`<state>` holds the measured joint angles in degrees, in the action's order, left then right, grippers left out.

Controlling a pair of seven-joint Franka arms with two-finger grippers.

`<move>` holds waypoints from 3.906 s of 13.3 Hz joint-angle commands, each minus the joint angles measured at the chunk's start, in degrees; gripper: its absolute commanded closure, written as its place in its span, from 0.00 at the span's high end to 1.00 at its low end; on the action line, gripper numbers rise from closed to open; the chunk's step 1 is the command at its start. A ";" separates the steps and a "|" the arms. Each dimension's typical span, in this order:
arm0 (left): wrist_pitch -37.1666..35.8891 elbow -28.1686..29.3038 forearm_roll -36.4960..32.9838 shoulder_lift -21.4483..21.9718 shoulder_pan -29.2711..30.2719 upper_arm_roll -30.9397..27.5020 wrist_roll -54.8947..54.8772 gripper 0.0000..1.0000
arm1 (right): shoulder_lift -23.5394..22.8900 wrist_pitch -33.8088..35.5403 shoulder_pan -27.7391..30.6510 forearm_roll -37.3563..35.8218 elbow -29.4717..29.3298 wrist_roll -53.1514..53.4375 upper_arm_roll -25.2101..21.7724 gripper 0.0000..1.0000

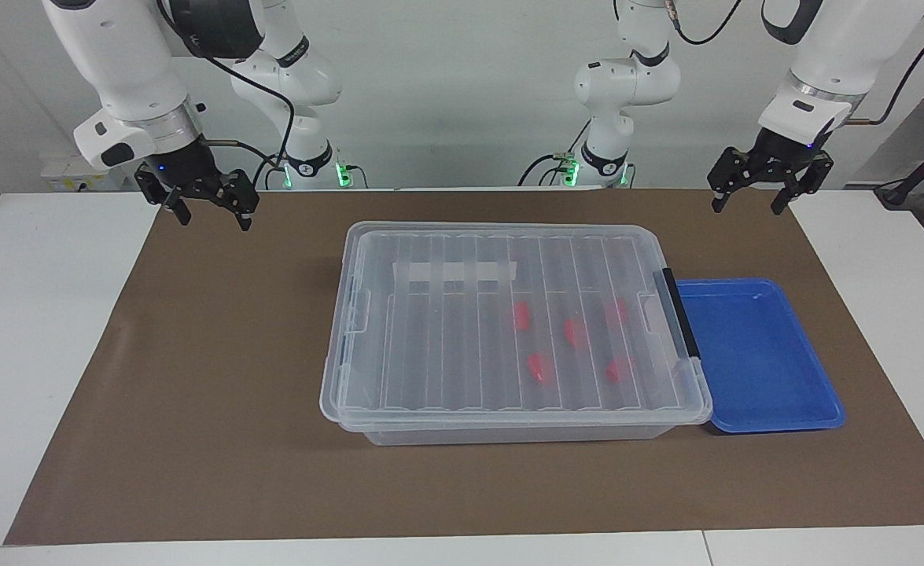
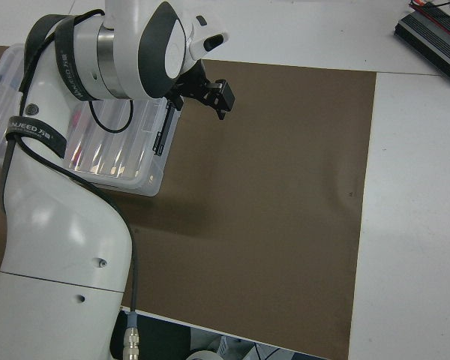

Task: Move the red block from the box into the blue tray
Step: 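Slide the clear lid along the box with the right gripper to open it, then slide the lid farther open with the right gripper while the left gripper reaches in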

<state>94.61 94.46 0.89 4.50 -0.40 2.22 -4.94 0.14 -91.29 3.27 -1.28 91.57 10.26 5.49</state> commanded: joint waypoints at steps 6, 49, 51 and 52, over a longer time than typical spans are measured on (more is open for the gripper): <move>-0.13 1.08 -1.15 1.13 0.05 0.07 -0.16 1.00 | 0.30 -4.15 -0.63 -0.04 1.59 -1.04 0.57 0.97; 1.09 1.25 -1.07 1.04 -0.04 0.07 1.06 1.00 | -0.66 -24.02 7.46 -0.13 22.24 -29.51 0.40 0.99; 6.61 5.10 -0.71 1.83 -0.65 0.24 11.82 1.00 | -0.75 -24.19 8.07 -0.13 22.07 -30.65 0.22 1.00; 8.99 6.86 -0.71 1.66 -1.61 0.68 16.49 1.00 | -0.84 -24.19 8.68 -0.13 21.89 -31.26 0.22 1.00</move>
<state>98.45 96.17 0.88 4.52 -0.54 2.46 3.70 -1.71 -114.99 10.09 -1.25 112.63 -18.16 5.37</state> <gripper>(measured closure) 0.000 0.000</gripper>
